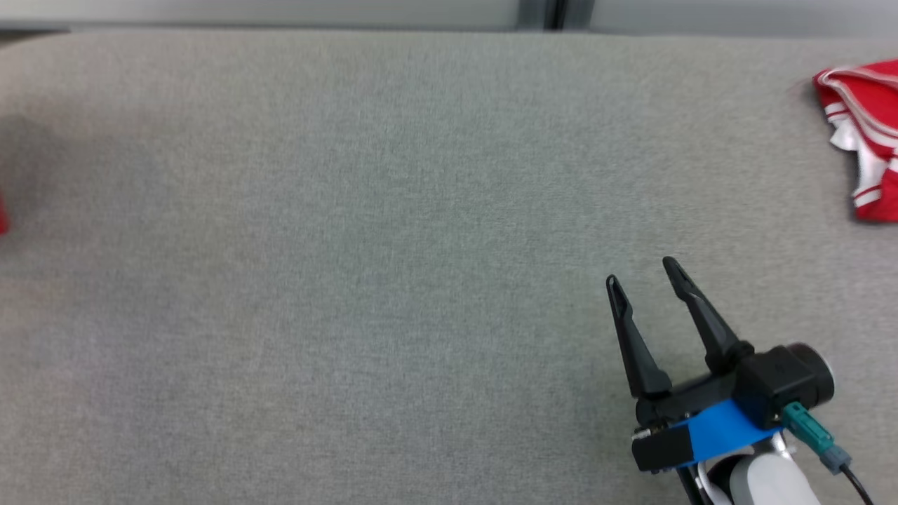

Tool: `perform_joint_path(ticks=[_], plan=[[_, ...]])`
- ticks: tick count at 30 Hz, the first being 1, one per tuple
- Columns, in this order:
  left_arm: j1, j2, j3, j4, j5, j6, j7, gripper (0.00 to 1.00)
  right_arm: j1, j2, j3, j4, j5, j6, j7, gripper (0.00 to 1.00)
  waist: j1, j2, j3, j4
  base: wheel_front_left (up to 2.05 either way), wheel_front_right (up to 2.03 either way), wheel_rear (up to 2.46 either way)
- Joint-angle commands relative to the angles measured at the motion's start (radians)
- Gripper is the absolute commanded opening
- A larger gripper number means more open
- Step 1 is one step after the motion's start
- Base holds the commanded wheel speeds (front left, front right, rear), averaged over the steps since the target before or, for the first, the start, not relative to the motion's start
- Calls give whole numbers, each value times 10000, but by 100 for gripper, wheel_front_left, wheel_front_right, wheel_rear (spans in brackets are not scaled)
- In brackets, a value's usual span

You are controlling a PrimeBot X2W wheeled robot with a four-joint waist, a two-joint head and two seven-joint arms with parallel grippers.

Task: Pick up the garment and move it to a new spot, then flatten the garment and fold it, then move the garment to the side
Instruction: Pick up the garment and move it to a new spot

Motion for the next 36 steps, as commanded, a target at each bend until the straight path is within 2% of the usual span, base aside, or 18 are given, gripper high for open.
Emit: perform_joint_path(ticks=[1, 5, 10, 16, 22, 24, 27, 32, 36], plan=[[-172, 5, -72, -121, 55, -73, 38, 0, 141, 14, -22, 80, 106, 1, -81, 100, 1, 0, -594, -484, 0, 0, 0], [-703, -303, -721, -984, 84, -339, 574, 0, 365, 28, 25, 546, 558, 1, -239, 100, 1, 0, -1405, -757, 0, 0, 0], [-1024, -1112, -1565, -2225, -90, -389, 1238, 0, 684, 30, 98, 912, 979, 1, -346, 100, 1, 0, -2283, -1217, 0, 0, 0], [-476, -2175, -2665, -3637, -370, -609, 1706, 0, 867, 26, 28, 991, 1048, 1, -266, 100, 1, 0, -2940, -2030, 0, 0, 0], [410, -3171, -3536, -4536, -965, -763, 1994, 0, 961, 25, 196, 878, 1103, 1, -52, 100, 1, 0, -3020, -2983, 0, 0, 0], [781, -3443, -3625, -4623, -1224, -722, 1919, 0, 960, 26, 232, 828, 1092, 1, -11, 100, 1, 0, -2959, -3277, 0, 0, 0], [1451, -3565, -3761, -4462, -1268, -645, 1794, 0, 990, 26, 282, 808, 1113, 1, 41, 100, 1, 0, -2850, -3691, 0, 0, 0], [2759, -3550, -4064, -3568, -748, -544, 1063, 0, 1016, 26, 311, 822, 1161, 1, 41, 100, 1, 0, -2667, -4127, 0, 0, 0], [3730, -3521, -4430, -2363, -30, -551, -39, 0, 1051, 25, 322, 815, 1212, 1, 2, 100, 1, 0, -2632, -4236, 0, 0, 0]])
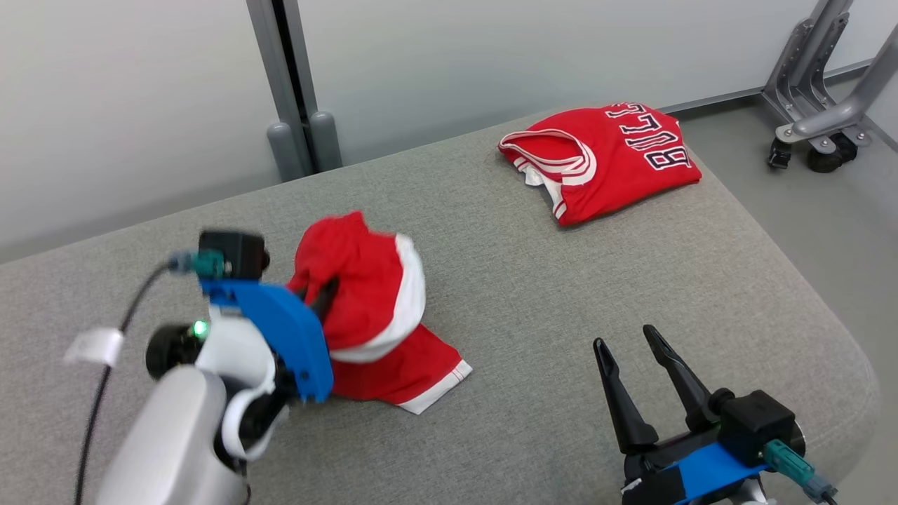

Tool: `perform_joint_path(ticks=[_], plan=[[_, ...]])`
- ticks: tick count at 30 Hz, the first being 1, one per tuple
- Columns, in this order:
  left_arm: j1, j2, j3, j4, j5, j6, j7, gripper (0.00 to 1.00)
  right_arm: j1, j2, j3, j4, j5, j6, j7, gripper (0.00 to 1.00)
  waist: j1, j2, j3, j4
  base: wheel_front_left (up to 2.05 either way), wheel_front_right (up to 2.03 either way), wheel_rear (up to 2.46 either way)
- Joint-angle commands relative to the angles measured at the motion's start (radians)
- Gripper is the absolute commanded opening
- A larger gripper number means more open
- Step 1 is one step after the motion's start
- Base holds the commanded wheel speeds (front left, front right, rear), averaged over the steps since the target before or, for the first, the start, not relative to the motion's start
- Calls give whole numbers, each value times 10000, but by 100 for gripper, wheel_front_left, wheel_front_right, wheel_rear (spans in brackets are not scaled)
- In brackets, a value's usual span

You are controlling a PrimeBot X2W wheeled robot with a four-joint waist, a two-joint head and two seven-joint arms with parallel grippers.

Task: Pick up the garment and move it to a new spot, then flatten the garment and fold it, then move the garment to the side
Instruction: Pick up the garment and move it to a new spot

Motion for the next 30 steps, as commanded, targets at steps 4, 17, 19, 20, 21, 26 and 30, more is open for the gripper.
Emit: perform_joint_path(ticks=[4, 17, 19, 20, 21, 26, 30], plan=[[802, -302, -306, 1039, 433, -54, -1349, 100, 178, -8, -197, -49, 94, 3, -31, 100, 0, 1, -30, 242, 0, 0, 0], [2193, -1135, 150, 1340, 679, -62, -5800, 100, 584, -12, -721, -290, -55, 3, 89, 100, 0, 1, -519, 2065, 0, 0, 0], [2460, -1088, 228, 1088, 796, 6, -6357, 100, 658, -14, -898, -323, -83, 1, 90, 100, 0, 1, -601, 2310, 0, 0, 0], [2564, -1063, 337, 962, 812, 67, -6622, 100, 669, -14, -952, -344, -115, 3, 103, 100, 0, 1, -633, 2412, 0, 0, 0], [2700, -1029, 371, 842, 866, 98, -6832, 100, 679, -12, -1047, -368, -145, 3, 110, 100, 0, 1, -669, 2518, 0, 0, 0], [3300, -766, 543, 97, 1138, 246, -7664, 100, 934, -14, -1467, -472, -205, 3, 182, 100, 0, 1, -787, 2965, 0, 0, 0], [3824, -536, 707, -397, 1299, 295, -7968, 100, 1071, -14, -1967, -499, -95, 3, 353, 100, 0, 1, -888, 3173, 0, 0, 0]])
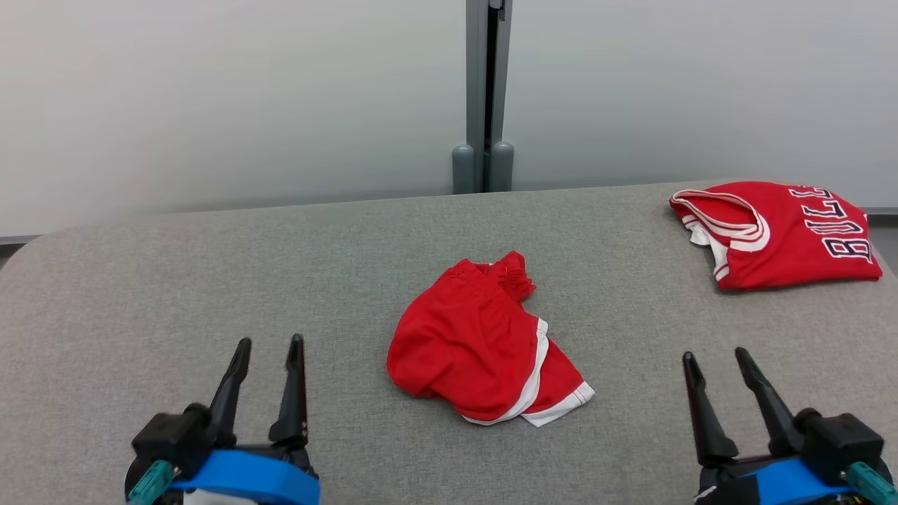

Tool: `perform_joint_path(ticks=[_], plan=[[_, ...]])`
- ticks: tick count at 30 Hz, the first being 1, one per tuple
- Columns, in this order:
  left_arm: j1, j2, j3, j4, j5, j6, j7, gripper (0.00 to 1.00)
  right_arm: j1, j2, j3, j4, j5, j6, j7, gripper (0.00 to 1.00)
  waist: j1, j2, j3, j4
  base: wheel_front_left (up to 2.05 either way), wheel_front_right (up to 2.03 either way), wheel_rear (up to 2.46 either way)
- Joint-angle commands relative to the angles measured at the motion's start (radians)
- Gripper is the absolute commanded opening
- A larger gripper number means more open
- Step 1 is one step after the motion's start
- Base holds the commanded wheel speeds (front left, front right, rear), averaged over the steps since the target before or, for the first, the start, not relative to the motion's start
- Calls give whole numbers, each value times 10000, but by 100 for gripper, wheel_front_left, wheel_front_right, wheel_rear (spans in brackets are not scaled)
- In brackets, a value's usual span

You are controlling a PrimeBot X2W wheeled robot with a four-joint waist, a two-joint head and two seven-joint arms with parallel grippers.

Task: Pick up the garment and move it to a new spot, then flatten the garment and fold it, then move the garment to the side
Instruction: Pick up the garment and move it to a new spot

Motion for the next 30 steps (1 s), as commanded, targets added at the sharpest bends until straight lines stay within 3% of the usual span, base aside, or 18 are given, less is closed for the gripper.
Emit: perform_joint_path(ticks=[1, 8, 17, 30], plan=[[300, 37, 128, -81, -84, 69, -72, 100, 168, -21, -180, -21, 92, 1, 81, 100, 1, 0, -39, 46, 0, 0, 0], [915, 426, 413, -477, 523, 57, -282, 100, 322, -16, -642, 41, 247, 3, 387, 100, 1, 0, -221, 257, 0, 0, 0], [1533, 13, 1318, -749, 1474, 219, -314, 100, 370, -18, -520, 335, 331, 3, 590, 100, 1, 0, -288, 365, 0, 0, 0], [1698, -554, 1920, 147, 2031, -480, -317, 100, 364, -19, -376, 313, 307, 3, 688, 100, 1, 0, -331, 565, 0, 0, 0]])
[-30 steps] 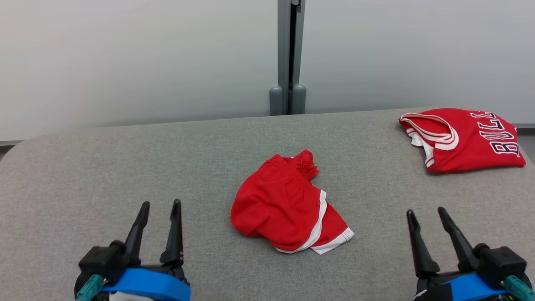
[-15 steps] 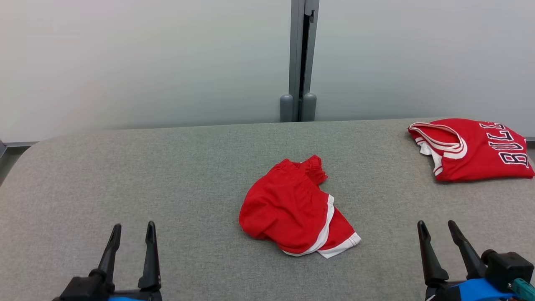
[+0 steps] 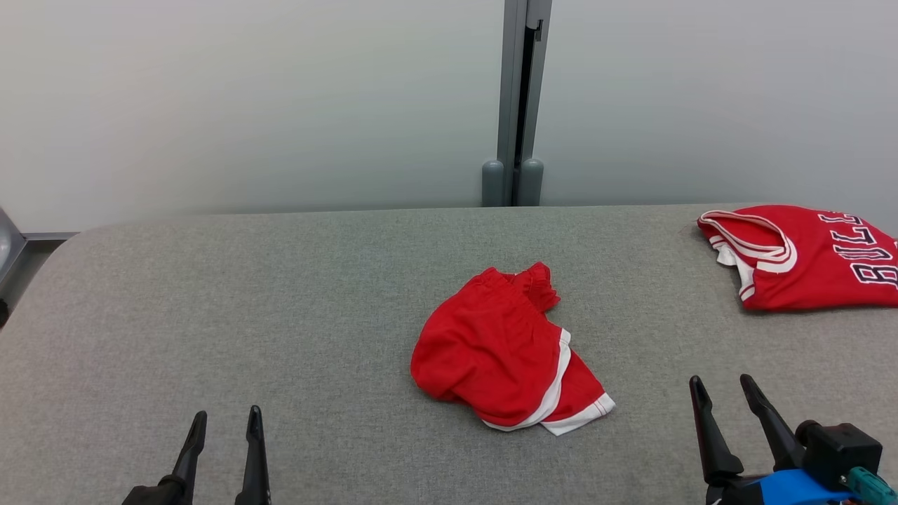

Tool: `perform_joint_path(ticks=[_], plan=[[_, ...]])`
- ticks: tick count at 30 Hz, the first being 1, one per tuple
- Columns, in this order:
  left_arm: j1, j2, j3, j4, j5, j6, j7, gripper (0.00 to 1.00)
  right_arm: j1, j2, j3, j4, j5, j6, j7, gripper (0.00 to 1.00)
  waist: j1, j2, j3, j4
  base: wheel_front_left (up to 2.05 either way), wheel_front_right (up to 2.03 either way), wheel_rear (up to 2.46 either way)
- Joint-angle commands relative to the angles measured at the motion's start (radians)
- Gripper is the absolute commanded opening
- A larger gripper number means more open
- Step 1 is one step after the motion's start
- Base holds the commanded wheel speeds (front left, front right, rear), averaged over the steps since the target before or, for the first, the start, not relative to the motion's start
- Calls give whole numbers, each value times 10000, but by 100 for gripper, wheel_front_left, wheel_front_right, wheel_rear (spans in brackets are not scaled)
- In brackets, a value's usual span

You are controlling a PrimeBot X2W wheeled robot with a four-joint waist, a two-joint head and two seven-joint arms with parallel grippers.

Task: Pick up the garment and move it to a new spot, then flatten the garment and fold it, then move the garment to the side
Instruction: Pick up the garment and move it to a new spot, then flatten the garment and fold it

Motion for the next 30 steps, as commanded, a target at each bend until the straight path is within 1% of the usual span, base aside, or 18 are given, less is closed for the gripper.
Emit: perform_joint_path(ticks=[1, 8, 21, 26, 28, 30], plan=[[-69, 16, 42, 36, 35, -8, -40, 100, 103, -19, 3, -34, 6, 5, 25, 100, 0, 0, 2, 0, 0, 0, 0], [-324, 100, 59, 201, 234, 58, -41, 100, 92, -19, 79, -56, -9, 5, 29, 100, 0, 0, 55, -5, 0, 0, 0], [-339, 78, 23, 60, 434, -52, -41, 100, 32, -19, 208, -66, -11, 5, 1, 100, 0, 0, 178, -142, 0, 0, 0], [-450, 121, -76, 110, 425, -171, -31, 100, -83, -19, 370, 18, 46, 5, -13, 100, 0, 0, 233, -260, 0, 0, 0], [-684, 161, -189, 155, 407, -252, 94, 100, -136, -19, 444, 39, 51, 5, -2, 100, 0, 0, 265, -310, 0, 0, 0], [-983, 165, -456, 250, 357, -395, 494, 100, -222, -19, 526, 50, 39, 5, 10, 100, 0, 0, 340, -381, 0, 0, 0]])
